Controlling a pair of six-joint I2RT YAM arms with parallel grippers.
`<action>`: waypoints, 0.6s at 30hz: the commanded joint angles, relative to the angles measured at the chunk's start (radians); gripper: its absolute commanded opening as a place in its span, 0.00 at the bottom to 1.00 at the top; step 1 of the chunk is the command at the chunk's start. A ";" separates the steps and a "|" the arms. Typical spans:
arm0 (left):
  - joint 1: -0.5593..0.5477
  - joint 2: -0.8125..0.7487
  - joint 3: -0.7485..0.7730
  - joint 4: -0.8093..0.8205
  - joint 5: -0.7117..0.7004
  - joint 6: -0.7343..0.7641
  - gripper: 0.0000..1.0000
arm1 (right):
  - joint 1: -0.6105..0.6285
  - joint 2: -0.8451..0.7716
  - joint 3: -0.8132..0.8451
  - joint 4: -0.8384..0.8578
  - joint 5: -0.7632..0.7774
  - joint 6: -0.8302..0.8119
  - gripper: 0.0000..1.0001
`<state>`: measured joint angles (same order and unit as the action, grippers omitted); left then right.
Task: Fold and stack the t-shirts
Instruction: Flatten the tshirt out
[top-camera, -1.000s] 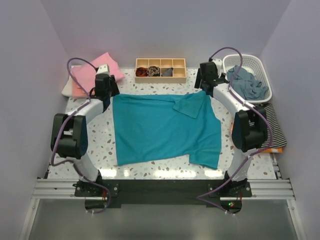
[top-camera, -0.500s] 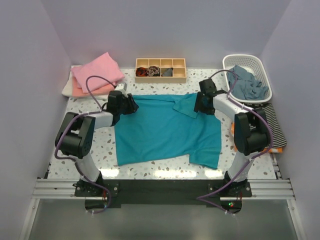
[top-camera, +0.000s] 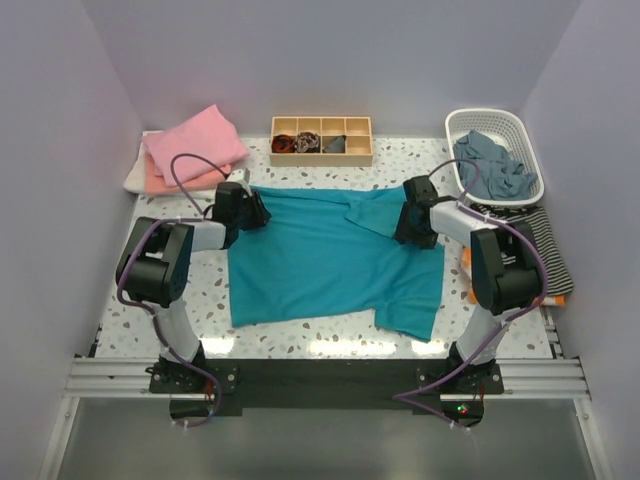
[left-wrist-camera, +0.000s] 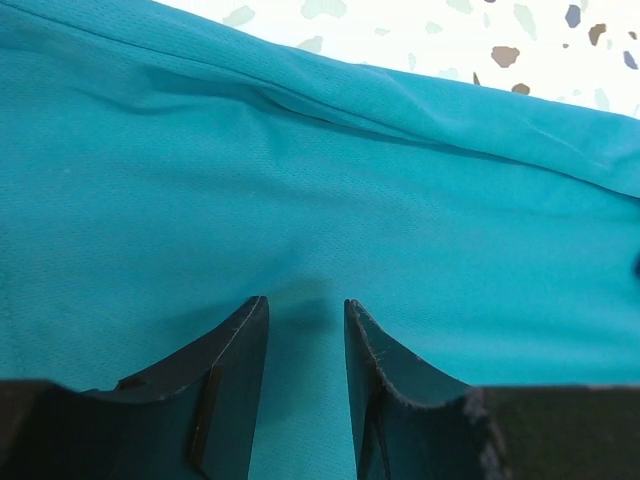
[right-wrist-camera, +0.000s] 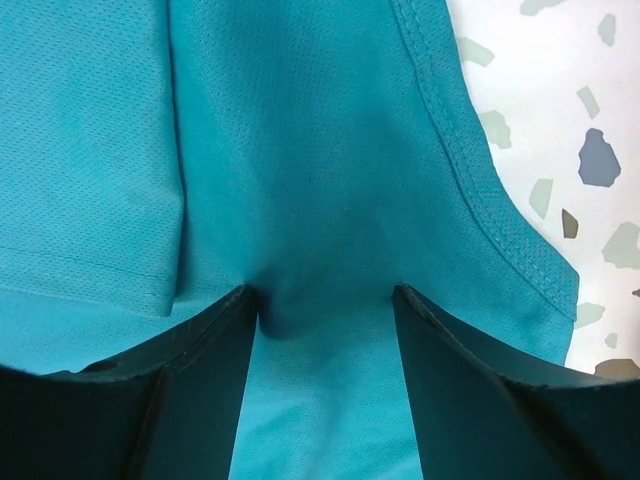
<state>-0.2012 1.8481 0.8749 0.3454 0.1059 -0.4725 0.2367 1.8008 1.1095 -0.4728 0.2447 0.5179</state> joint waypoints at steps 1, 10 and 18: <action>0.026 -0.009 0.010 -0.095 -0.095 0.075 0.42 | -0.017 -0.024 -0.088 -0.032 0.030 -0.001 0.62; 0.022 -0.070 0.053 -0.013 0.104 0.075 0.43 | -0.016 -0.182 -0.028 0.071 -0.172 -0.047 0.71; 0.040 -0.148 0.143 -0.038 -0.026 0.052 0.50 | -0.049 -0.147 0.099 0.120 -0.275 0.019 0.72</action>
<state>-0.1844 1.7672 0.9382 0.2947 0.1646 -0.4240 0.2153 1.6512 1.1522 -0.3992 0.0608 0.4984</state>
